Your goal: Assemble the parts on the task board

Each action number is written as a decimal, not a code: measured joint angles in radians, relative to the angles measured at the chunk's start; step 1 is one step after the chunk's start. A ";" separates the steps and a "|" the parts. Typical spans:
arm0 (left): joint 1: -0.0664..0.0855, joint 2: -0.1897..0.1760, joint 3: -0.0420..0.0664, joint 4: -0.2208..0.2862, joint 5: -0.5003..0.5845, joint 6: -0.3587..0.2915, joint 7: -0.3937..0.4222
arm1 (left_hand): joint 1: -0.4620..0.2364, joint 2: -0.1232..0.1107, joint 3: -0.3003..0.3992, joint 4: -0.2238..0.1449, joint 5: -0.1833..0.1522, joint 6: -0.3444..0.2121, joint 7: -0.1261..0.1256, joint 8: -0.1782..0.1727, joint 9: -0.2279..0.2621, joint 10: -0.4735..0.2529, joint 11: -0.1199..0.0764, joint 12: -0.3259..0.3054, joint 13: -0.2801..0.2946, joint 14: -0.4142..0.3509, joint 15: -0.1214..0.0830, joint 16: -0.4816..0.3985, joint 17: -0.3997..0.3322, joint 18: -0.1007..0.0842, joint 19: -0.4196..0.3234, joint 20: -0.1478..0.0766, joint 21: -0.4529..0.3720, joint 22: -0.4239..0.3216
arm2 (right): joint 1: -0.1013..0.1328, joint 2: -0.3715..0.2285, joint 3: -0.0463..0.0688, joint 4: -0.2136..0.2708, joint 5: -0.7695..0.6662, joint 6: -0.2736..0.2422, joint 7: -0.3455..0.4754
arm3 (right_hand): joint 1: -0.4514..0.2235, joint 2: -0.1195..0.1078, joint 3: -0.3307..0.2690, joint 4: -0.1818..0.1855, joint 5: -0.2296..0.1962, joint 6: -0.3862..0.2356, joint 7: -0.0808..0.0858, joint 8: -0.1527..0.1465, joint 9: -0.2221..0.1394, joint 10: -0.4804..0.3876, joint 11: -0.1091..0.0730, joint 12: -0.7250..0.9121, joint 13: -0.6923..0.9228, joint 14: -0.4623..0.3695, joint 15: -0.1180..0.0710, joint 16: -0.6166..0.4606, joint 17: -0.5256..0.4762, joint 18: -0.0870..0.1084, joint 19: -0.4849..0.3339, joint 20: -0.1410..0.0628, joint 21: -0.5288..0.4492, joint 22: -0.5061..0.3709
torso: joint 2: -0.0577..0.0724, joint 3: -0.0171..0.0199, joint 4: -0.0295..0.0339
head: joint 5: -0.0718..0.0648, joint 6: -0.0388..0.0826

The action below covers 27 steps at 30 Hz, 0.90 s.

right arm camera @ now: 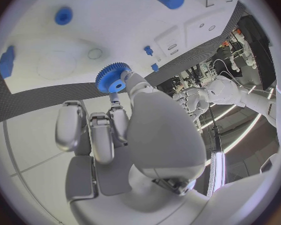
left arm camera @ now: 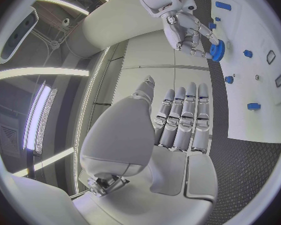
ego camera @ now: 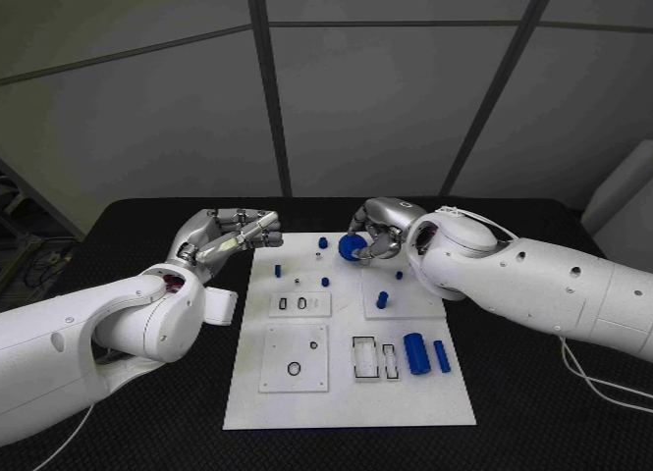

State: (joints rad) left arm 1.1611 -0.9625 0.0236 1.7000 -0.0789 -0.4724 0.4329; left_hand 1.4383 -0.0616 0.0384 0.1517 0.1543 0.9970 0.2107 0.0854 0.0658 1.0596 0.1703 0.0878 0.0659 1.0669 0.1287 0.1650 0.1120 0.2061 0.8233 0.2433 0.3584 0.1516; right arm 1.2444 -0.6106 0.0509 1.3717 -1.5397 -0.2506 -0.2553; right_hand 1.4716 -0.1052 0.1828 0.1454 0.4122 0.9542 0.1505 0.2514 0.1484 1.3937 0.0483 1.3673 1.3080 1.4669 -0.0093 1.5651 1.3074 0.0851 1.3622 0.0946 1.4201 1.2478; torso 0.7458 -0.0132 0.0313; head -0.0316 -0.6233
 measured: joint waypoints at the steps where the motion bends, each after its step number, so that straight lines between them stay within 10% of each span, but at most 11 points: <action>1: 0.000 0.000 0.000 0.000 0.000 0.000 0.000 | 0.000 0.000 0.000 0.000 0.000 0.000 0.000 0.000 0.000 0.000 0.000 0.000 0.000 0.000 0.000 0.000 0.000 0.000 0.000 0.000 0.000 0.000 | 0.000 0.010 0.000 0.000 -0.006 -0.005 0.000 | 0.000 0.000 0.001 -0.001 0.000 0.000 0.000 0.000 0.000 0.000 0.000 0.000 0.000 0.000 0.000 0.000 0.000 0.000 0.000 0.000 0.000 0.001 | 0.000 0.0000 0.0001 | 0.000 0.000; 27: 0.000 0.011 0.000 -0.004 0.000 0.005 -0.001 | 0.000 0.000 -0.003 -0.003 0.000 -0.004 0.004 0.000 0.000 0.000 0.000 0.000 0.000 0.000 0.000 -0.006 0.000 0.000 0.000 0.000 0.000 0.000 | 0.000 0.201 -0.004 -0.162 -0.055 -0.031 0.005 | 0.005 -0.006 0.011 -0.005 -0.001 -0.003 -0.003 0.000 0.000 0.000 0.000 0.000 0.000 0.000 0.000 0.000 0.001 0.000 0.003 -0.003 0.000 0.004 | 0.002 0.0003 0.0019 | 0.008 -0.002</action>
State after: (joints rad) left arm 1.1613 -0.9518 0.0236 1.6960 -0.0790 -0.4677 0.4315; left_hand 1.4383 -0.0616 0.0357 0.1489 0.1543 0.9932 0.2144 0.0855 0.0659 1.0596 0.1703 0.0879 0.0660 1.0669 0.1288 0.1590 0.1120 0.2062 0.8233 0.2433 0.3584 0.1518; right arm 1.2442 -0.4091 0.0470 1.2097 -1.5946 -0.2814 -0.2508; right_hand 1.4770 -0.1110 0.1934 0.1405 0.4112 0.9517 0.1480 0.2518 0.1481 1.3936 0.0483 1.3672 1.3078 1.4669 -0.0092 1.5650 1.3080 0.0852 1.3656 0.0911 1.4200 1.2514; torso 0.7482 -0.0129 0.0332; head -0.0232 -0.6256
